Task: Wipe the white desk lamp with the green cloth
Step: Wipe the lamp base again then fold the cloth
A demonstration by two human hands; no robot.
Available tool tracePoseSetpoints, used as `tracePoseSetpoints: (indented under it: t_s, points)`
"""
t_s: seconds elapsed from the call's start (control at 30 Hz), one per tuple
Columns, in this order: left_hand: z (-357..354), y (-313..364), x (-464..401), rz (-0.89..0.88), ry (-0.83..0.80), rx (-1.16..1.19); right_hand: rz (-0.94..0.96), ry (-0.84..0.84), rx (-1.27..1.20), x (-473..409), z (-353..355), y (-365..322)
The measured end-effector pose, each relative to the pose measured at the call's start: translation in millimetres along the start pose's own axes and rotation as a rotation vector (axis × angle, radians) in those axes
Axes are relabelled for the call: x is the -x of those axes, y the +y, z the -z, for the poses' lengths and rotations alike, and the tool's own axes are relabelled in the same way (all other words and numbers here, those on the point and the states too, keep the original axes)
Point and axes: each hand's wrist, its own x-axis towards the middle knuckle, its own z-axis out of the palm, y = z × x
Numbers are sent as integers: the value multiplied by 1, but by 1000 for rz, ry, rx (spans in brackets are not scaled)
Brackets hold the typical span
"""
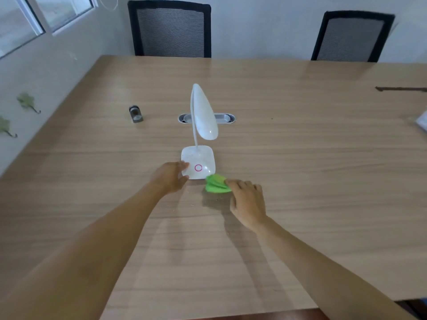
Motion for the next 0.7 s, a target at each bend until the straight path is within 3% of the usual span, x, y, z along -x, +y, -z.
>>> tracePoseSetpoints:
  t_s: [0.13, 0.37, 0.57, 0.7]
  points:
    - [-1, 3, 2, 23, 6, 4, -172, -119, -31, -22, 2, 14]
    - [2, 3, 2, 25, -69, 17, 12, -155, -59, 3, 4, -1]
    - [25, 16, 22, -189, -276, 208, 22, -216, -189, -21, 33, -16]
    - [41, 14, 38, -74, -149, 254, 43, -313, -304, -41, 46, -45]
